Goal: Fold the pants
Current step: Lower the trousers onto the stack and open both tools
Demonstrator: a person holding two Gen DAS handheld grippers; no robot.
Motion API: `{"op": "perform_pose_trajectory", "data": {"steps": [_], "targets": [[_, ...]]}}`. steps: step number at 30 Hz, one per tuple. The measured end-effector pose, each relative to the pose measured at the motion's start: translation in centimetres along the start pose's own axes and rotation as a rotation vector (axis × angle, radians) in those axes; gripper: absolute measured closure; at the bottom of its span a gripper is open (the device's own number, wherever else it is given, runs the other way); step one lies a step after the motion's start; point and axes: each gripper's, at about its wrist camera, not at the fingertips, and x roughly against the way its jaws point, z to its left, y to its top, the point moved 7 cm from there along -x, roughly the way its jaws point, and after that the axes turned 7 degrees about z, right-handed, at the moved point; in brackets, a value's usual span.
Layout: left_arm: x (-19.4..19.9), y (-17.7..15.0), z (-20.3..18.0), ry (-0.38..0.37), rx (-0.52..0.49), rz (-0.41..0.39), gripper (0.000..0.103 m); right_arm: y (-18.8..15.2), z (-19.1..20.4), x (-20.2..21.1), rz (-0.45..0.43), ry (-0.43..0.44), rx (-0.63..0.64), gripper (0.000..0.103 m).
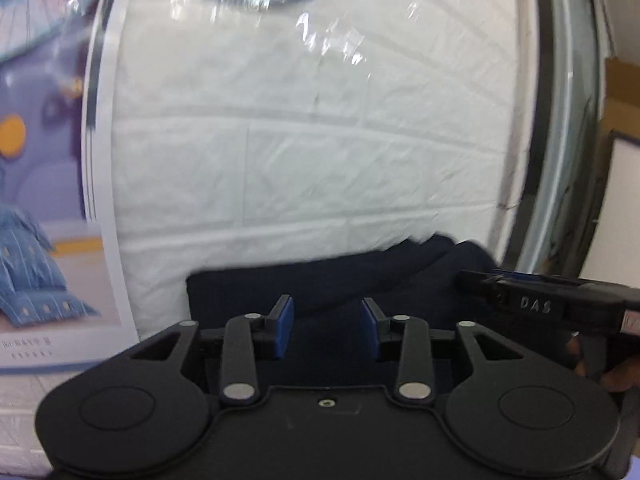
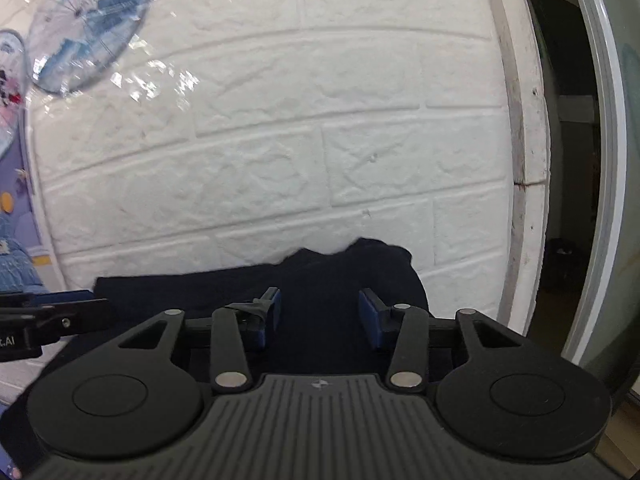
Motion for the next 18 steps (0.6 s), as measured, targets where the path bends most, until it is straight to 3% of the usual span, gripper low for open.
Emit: {"op": "perform_pose_trajectory", "data": {"steps": [1, 3, 5, 8, 9, 10, 11, 12, 13, 15, 18], "targets": [[-1.3, -0.6, 0.5, -0.003, 0.019, 0.031, 0.072, -0.8, -1.0, -1.0, 0.04, -0.007, -0.034, 0.032], [-3.4, -1.5, 1.3, -0.029, 0.052, 0.077, 0.075, -1.6, -2.6, -2.1, 0.021, 0.001, -0.096, 0.036], [-4.2, -1.9, 1.4, 0.002, 0.018, 0.075, 0.074, -1.9, -3.6, -2.7, -0.001, -0.006, -0.141, 0.053], [-4.3, -2.1, 0.9, 0.04, -0.016, 0.069, 0.071, -2.0, -3.7, -2.9, -0.018, -0.014, -0.156, 0.057], [-4.0, -2.0, 0.9, 0.043, -0.014, 0.069, 0.07, -2.0, -3.5, -2.6, -0.026, -0.016, -0.146, 0.054], [-3.4, -1.9, 0.9, 0.041, -0.004, 0.069, 0.059, -2.1, -3.2, -1.8, -0.039, -0.01, -0.131, 0.045], [-2.6, -1.7, 1.0, 0.029, 0.011, 0.07, 0.035, -2.1, -2.8, -0.8, -0.054, 0.008, -0.113, 0.017], [-1.3, -1.5, 1.1, 0.016, 0.026, 0.063, 0.02, -2.0, -2.4, 0.4, -0.072, 0.019, -0.098, 0.0], [0.1, -1.1, 0.9, 0.01, 0.041, 0.043, 0.0, -1.8, -2.1, 2.1, -0.099, 0.021, -0.091, 0.0], [3.9, -0.5, 0.6, -0.002, 0.058, -0.021, 0.0, -1.6, -1.6, 5.7, -0.128, 0.019, -0.077, 0.0], [9.6, -0.7, -0.4, -0.008, 0.04, -0.063, 0.0, -2.8, -0.7, 10.8, -0.1, 0.009, -0.038, 0.0]]}}
